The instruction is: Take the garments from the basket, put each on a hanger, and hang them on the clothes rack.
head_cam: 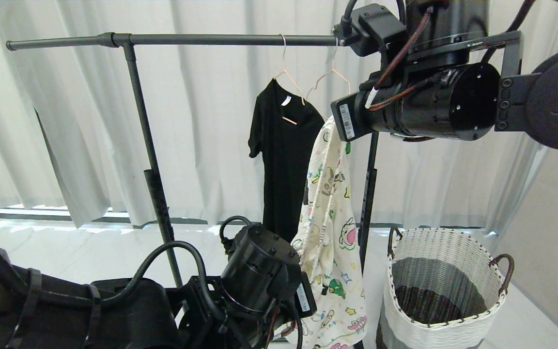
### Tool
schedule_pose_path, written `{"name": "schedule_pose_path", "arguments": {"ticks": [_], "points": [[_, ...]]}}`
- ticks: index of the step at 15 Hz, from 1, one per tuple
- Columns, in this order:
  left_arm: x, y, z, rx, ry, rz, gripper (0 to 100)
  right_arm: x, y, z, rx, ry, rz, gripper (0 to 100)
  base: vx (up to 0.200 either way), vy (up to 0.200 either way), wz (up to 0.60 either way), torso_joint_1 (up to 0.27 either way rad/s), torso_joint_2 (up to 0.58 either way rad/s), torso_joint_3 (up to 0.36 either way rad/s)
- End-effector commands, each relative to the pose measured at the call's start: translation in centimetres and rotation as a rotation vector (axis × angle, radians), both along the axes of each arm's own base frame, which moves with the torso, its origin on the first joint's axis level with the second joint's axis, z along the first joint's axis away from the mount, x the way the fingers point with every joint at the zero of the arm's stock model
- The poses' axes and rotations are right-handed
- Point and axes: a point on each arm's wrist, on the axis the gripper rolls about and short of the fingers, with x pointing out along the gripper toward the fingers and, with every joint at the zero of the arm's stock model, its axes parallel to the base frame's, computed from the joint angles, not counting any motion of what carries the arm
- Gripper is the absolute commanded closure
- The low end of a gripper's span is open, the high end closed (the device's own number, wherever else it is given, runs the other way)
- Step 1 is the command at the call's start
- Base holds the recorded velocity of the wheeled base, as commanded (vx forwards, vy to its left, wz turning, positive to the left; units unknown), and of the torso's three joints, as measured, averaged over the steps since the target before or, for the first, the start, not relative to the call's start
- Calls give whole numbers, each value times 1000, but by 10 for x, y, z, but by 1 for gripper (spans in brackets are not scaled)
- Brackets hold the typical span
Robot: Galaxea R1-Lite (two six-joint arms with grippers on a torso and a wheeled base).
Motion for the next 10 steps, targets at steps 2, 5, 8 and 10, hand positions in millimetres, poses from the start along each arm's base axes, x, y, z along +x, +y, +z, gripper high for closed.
{"name": "schedule_pose_path", "arguments": {"ticks": [2,5,8,10], "points": [[-7,14,-10,206,-92,-65,100,2,-20,4,-27,25,-43,100,0,0,0,0,0,0],[-9,32,-2,333,-195,-149,100,-7,-46,13,-74,72,-78,100,0,0,0,0,0,0],[3,59,28,405,-338,-204,100,-30,-84,20,-169,168,-117,100,0,0,0,0,0,0],[22,79,54,416,-439,-229,100,-49,-102,23,-196,233,-121,100,0,0,0,0,0,0]]}}
